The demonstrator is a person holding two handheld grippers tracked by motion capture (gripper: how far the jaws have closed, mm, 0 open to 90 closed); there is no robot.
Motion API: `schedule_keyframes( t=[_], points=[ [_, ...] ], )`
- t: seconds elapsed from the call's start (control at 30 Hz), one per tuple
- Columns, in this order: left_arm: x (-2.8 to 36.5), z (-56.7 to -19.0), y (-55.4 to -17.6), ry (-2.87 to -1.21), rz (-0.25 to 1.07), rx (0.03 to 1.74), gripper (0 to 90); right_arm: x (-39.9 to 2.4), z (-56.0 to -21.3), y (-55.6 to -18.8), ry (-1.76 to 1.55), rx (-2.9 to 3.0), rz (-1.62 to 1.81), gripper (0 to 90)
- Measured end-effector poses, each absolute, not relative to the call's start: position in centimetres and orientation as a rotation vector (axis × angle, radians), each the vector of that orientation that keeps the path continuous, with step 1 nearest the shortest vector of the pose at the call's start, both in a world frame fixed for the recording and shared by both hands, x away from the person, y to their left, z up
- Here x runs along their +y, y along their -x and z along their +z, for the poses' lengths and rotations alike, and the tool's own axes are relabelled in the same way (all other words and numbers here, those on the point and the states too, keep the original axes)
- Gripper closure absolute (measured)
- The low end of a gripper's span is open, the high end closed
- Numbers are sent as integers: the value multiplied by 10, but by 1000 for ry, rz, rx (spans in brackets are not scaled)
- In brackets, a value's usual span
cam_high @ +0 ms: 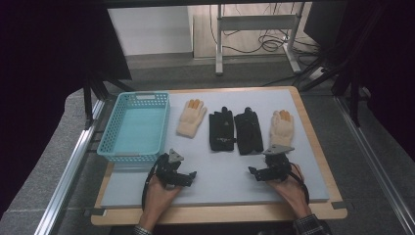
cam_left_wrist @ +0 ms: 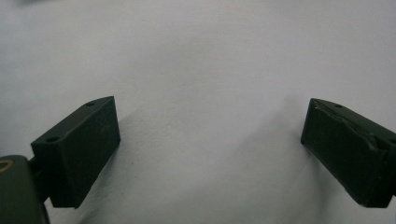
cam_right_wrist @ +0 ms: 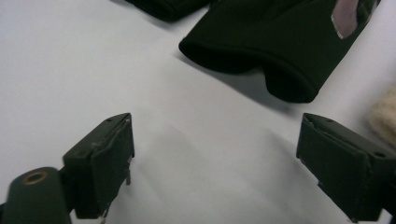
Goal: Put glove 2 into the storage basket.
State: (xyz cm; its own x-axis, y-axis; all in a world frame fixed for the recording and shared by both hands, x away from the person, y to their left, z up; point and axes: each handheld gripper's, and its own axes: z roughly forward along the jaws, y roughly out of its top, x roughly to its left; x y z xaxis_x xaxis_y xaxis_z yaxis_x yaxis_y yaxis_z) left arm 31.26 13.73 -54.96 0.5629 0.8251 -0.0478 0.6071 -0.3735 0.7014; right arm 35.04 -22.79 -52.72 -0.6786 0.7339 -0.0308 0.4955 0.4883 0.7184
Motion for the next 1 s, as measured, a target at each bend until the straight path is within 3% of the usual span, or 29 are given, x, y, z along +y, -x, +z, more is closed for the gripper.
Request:
schedule_keyframes(
  t=[0.33, 0.7, 1.0],
  points=[
    [137, -550, -313, -2112, 410, 1142, 51, -228, -502, -360, -1002, 2362, 1050, 284],
    [137, -550, -312, -2112, 410, 1142, 51, -225, -479, -421, -1037, 2340, 1017, 494],
    [137, -550, -312, -2111, 409, 1141, 51, -212, -484, -467, -1068, 2349, 971, 511]
  ],
)
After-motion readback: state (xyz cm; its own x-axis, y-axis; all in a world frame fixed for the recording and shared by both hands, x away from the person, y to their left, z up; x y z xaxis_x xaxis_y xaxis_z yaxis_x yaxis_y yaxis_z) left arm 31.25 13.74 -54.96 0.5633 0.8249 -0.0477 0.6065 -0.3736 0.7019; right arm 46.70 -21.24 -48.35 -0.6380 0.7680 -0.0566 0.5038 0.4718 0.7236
